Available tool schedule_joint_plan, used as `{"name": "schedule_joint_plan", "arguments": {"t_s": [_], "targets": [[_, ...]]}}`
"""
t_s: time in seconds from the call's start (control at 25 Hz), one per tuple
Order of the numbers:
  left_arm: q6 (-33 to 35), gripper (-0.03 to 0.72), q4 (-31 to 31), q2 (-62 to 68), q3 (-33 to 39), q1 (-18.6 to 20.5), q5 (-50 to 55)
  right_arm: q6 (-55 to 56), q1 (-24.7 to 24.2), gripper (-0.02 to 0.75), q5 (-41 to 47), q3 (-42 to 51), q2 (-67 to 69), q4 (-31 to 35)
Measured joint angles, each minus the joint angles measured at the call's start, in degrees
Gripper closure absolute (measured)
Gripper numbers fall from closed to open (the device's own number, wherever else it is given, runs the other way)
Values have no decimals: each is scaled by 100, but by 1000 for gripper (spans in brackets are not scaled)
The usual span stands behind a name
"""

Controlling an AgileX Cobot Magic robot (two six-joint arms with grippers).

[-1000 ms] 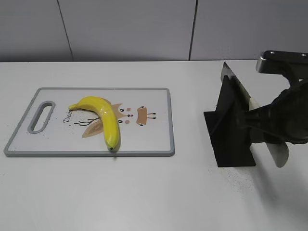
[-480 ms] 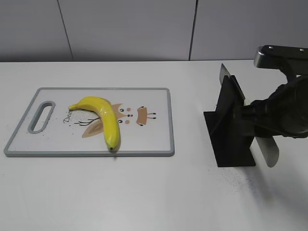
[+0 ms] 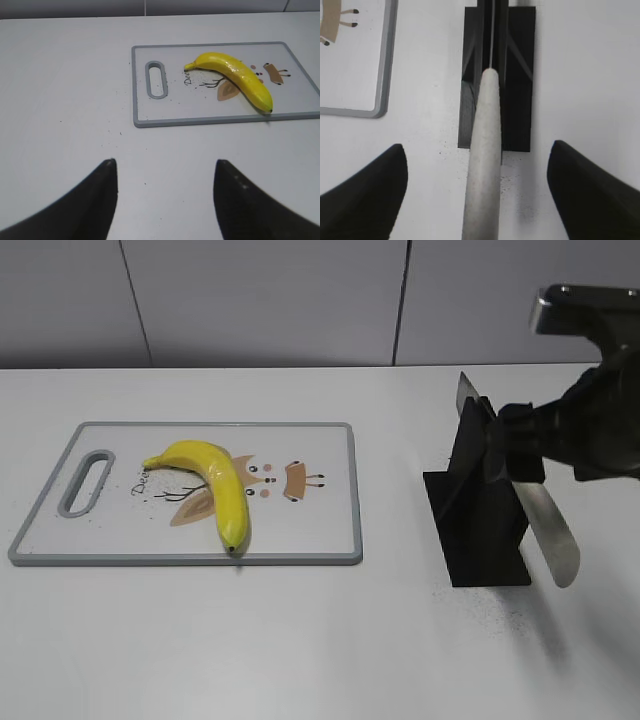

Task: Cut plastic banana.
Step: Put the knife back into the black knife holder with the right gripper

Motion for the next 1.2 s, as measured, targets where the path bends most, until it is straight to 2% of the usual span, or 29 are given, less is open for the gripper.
{"name": "schedule_joint_plan", "arguments": {"t_s": [0.24,0.56,0.68,1.0,1.2], "targets": [[0,78,0,0,0,0,0,-1099,0,74,1033,-945,-517,-7],[0,68,0,0,0,0,0,-2212,0,84,1735,-983,-1751,306],[0,68,0,0,0,0,0,-2299,0,92,1805,-613,-2327,346],[0,68,0,0,0,0,0,-2534,0,106,1880,1069,-4220,358],[0,68,-5,0,0,0,0,-2556,0,120,2097,1588,-5259,275]]}}
